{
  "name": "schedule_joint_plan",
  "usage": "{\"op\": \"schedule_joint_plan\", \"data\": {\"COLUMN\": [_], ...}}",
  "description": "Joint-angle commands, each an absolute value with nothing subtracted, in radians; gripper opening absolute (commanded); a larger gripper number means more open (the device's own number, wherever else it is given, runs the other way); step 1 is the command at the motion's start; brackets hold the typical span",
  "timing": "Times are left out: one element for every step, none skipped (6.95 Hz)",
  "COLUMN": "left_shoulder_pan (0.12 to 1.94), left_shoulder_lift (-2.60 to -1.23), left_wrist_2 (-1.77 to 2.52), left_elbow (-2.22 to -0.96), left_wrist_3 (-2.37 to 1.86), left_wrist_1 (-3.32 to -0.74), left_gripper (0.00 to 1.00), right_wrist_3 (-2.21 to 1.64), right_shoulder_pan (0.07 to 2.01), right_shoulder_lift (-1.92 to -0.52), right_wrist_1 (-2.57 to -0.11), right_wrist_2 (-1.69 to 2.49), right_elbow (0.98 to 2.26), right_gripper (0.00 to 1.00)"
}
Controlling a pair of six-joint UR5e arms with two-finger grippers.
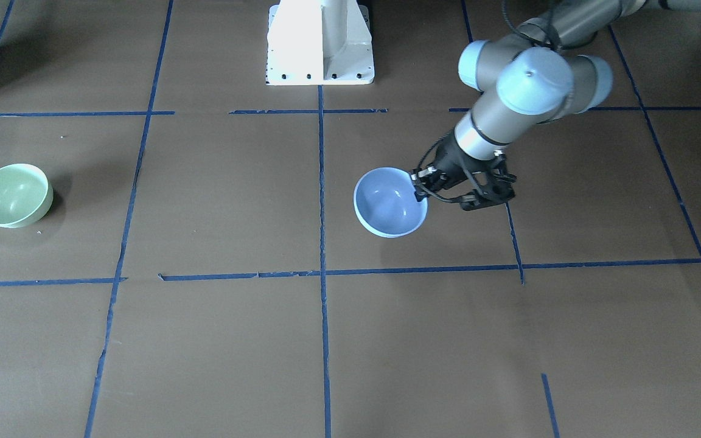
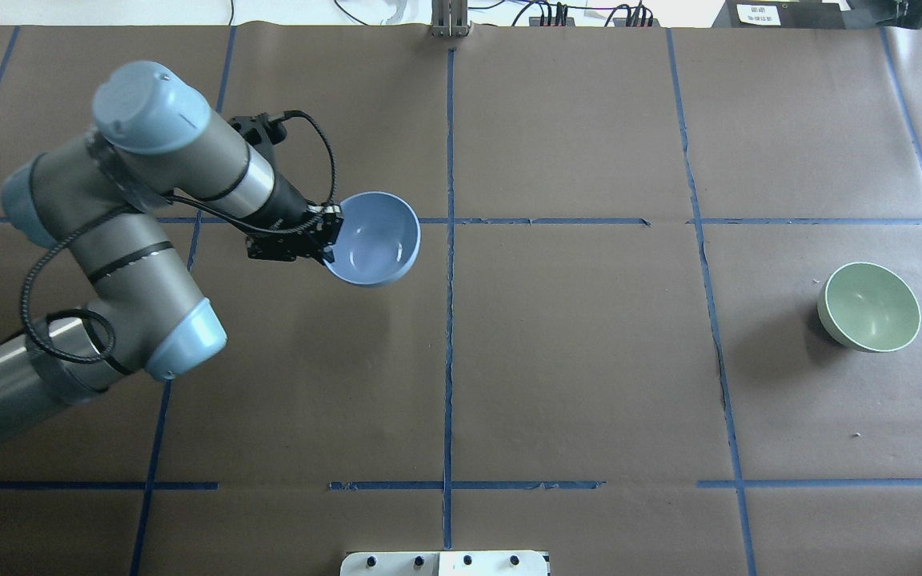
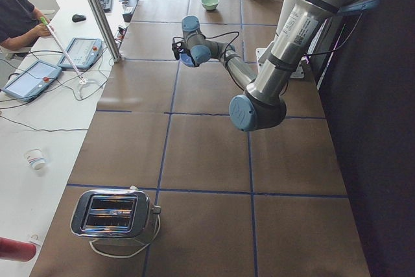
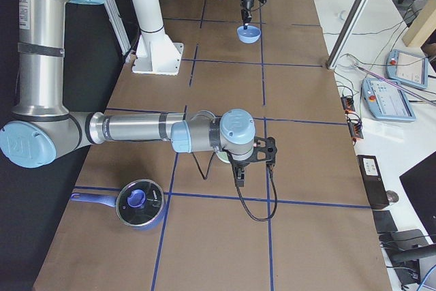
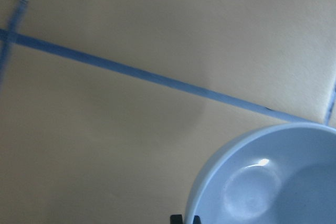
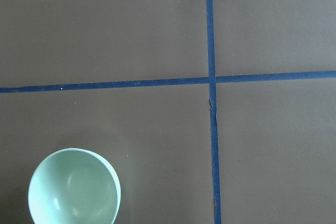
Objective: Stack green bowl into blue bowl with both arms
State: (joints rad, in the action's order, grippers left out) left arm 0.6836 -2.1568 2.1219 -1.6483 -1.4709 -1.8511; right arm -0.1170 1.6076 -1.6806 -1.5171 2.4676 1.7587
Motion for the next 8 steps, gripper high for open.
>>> {"op": "schedule_joint_plan", "data": {"left_shoulder_pan": [0.586, 0.574, 0.571, 0.571, 0.571, 0.574, 0.581, 0.625], "left_shoulder_lift": [-2.293, -2.313, -2.31, -2.309, -2.304, -2.296, -2.295, -2.29], "left_wrist_2": [2.016, 2.016, 2.017, 2.017, 2.017, 2.017, 2.017, 2.038], "left_elbow": [-1.52, -1.487, -1.486, -1.486, -1.497, -1.503, -1.529, -1.566], "left_wrist_3": [-1.506, -1.506, -1.503, -1.5, -1.497, -1.497, -1.497, -1.494], "left_wrist_1": [-1.825, -1.832, -1.832, -1.833, -1.832, -1.832, -1.827, -1.787], "left_gripper": [0.0, 0.0, 0.02, 0.2, 0.79, 1.0, 1.0, 1.0], "right_wrist_3": [-0.118, -0.127, -0.13, -0.132, -0.132, -0.13, -0.132, -0.129], "right_shoulder_pan": [1.608, 1.608, 1.608, 1.608, 1.608, 1.608, 1.608, 1.608], "right_shoulder_lift": [-1.686, -1.686, -1.686, -1.686, -1.683, -1.68, -1.68, -1.684], "right_wrist_1": [-1.516, -1.517, -1.516, -1.516, -1.516, -1.516, -1.516, -1.514], "right_wrist_2": [2.47, 2.47, 2.47, 2.47, 2.47, 2.47, 2.47, 2.467], "right_elbow": [1.764, 1.764, 1.764, 1.764, 1.764, 1.766, 1.767, 1.769], "right_gripper": [1.0, 1.0, 1.0, 1.0, 1.0, 1.0, 1.0, 1.0]}}
